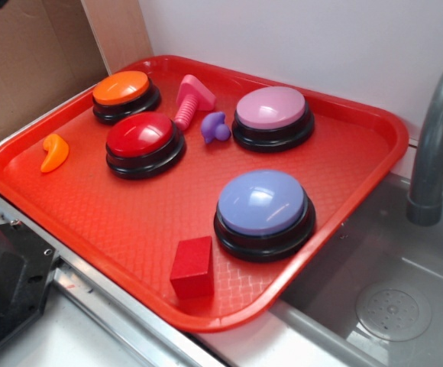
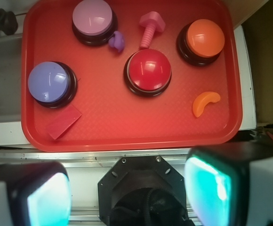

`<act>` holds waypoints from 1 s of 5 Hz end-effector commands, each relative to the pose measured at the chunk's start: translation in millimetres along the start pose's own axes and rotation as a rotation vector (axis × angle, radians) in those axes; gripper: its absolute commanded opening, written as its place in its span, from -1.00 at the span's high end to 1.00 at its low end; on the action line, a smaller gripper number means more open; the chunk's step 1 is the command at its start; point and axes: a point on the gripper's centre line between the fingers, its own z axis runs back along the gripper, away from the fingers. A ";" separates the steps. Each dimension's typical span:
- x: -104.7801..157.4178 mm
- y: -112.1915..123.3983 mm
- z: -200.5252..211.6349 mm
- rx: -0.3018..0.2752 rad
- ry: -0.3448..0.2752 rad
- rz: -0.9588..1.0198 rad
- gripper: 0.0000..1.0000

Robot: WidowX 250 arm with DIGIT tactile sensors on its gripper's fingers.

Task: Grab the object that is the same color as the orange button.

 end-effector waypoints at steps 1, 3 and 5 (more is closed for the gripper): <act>0.0 0.0 0.0 0.000 0.000 0.000 -1.00; 13.6 33.3 -30.3 -0.018 -0.045 0.208 -1.00; 25.4 86.6 -81.0 -0.015 -0.077 0.450 -1.00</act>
